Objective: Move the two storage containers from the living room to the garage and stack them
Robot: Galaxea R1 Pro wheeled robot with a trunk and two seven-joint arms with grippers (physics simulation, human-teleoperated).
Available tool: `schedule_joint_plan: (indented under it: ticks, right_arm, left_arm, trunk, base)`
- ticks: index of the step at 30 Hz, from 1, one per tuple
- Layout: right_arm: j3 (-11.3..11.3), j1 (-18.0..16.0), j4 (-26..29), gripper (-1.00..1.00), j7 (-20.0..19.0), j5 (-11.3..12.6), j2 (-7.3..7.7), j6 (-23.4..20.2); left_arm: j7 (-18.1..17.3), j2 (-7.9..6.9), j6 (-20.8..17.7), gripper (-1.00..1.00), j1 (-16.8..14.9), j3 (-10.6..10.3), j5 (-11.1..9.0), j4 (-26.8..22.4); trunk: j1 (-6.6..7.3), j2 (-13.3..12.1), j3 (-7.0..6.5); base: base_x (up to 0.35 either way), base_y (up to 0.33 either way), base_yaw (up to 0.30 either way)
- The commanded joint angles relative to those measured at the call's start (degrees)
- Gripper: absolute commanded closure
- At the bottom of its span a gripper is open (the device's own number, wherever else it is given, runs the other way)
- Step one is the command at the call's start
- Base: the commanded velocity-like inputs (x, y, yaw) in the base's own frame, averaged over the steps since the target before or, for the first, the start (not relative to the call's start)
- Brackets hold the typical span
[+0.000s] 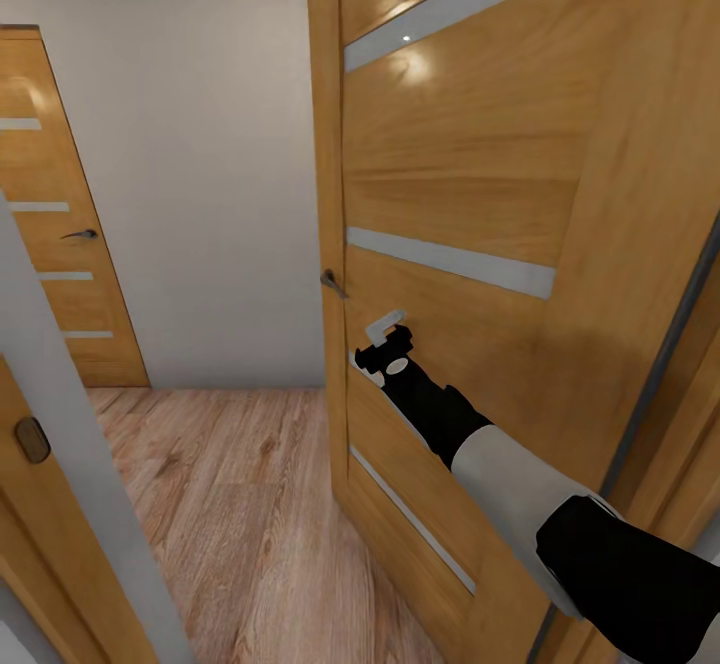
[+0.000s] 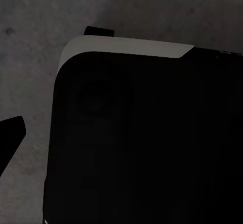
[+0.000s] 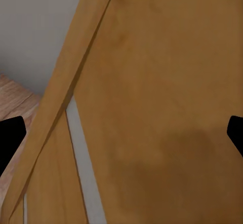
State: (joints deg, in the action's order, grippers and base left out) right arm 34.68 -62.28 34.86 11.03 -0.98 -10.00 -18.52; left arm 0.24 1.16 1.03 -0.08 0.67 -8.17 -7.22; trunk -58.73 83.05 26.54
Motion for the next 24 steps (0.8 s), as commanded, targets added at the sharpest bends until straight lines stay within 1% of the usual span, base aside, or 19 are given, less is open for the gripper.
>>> schedule_joint_plan:
  ticks: [1, 14, 20, 24]
  right_arm:
    - [0.22, -0.08, 0.03, -1.00, 0.30, -0.09, 0.00, -0.36]
    - [0.22, -0.04, 0.03, -1.00, 0.25, -0.07, 0.00, -0.54]
    - [0.23, -0.04, 0.03, -1.00, 0.23, -0.07, 0.00, -0.67]
    - [0.22, -0.04, 0.03, -1.00, 0.55, -0.13, 0.00, -0.80]
  left_arm:
    - [0.03, 0.02, 0.11, -1.00, -0.01, 0.03, -0.45, -0.01]
    - [0.03, 0.01, 0.11, -1.00, -0.01, -0.02, -0.42, -0.04]
    - [0.02, -0.01, 0.11, -1.00, -0.01, -0.03, -0.37, -0.07]
    - [0.02, -0.01, 0.11, -1.00, -0.01, 0.01, -0.37, -0.07]
  trunk:
    - [0.00, 0.03, 0.06]
    - [0.00, 0.03, 0.06]
    - [0.00, 0.03, 0.06]
    - [0.00, 0.03, 0.06]
  base:
    - [0.000, 0.000, 0.000]
    - [0.000, 0.000, 0.005]
    - [0.000, 0.000, 0.189]
    - [0.000, 0.000, 0.052]
